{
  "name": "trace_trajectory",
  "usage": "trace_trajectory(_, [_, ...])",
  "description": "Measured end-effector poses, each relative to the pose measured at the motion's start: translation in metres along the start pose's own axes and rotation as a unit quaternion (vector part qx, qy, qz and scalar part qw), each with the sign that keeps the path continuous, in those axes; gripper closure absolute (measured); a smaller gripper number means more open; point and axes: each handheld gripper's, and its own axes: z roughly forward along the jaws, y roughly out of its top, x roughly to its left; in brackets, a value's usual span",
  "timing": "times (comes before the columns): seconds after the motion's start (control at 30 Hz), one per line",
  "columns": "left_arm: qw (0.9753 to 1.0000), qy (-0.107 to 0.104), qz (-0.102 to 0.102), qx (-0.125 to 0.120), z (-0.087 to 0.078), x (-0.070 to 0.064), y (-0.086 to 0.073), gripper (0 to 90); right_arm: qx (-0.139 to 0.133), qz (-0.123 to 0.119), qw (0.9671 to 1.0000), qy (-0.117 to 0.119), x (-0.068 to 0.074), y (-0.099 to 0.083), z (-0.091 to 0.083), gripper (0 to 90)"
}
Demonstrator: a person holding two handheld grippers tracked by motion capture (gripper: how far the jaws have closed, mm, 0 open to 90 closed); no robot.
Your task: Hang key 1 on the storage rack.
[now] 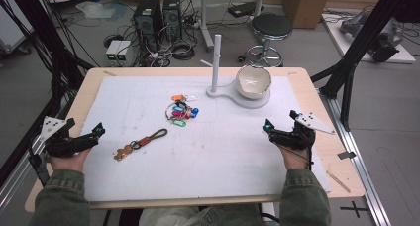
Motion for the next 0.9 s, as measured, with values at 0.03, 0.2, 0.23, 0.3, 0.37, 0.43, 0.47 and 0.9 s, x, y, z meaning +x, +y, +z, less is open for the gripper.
trace_trajectory(0.03, [1.0,0.0,0.0,0.0,0.0,0.0,0.0,1.7,0.001,0.001,1.0,0.0,0.0003,0.0,0.0,0.6])
trace_trajectory(0.2, [1.0,0.0,-0.001,0.001,0.0002,-0.0002,0.0,1.7,0.002,0.0,1.0,0.003,0.0007,-0.0002,-0.0001,0.6])
trace_trajectory(0.23, [1.0,-0.001,0.0,0.001,0.0004,0.0001,0.0,1.7,0.001,0.0,1.0,0.003,0.0004,-0.0002,0.0,0.6])
trace_trajectory(0.3, [1.0,-0.001,-0.001,0.003,0.0005,0.0002,-0.0001,1.7,0.002,0.0,1.0,0.004,0.0002,-0.0004,0.0004,0.6])
trace_trajectory(0.37, [1.0,-0.002,-0.002,0.003,0.0006,0.0003,-0.0001,1.7,0.003,-0.001,1.0,0.002,0.0003,-0.0005,0.0009,0.6])
trace_trajectory(0.43, [1.0,-0.002,-0.002,0.003,0.0007,0.0003,-0.0001,1.7,0.005,-0.001,1.0,0.004,0.0005,-0.0007,0.0011,0.6])
trace_trajectory(0.47, [1.0,-0.004,-0.004,0.004,0.0008,0.0003,0.0,1.7,0.006,-0.001,1.0,0.005,0.0006,-0.0007,0.0012,0.6])
trace_trajectory(0.9, [0.9993,-0.032,-0.019,0.008,0.0015,-0.0043,0.005,1.7,0.009,-0.002,0.9999,0.009,0.0005,-0.0014,0.0026,0.6])
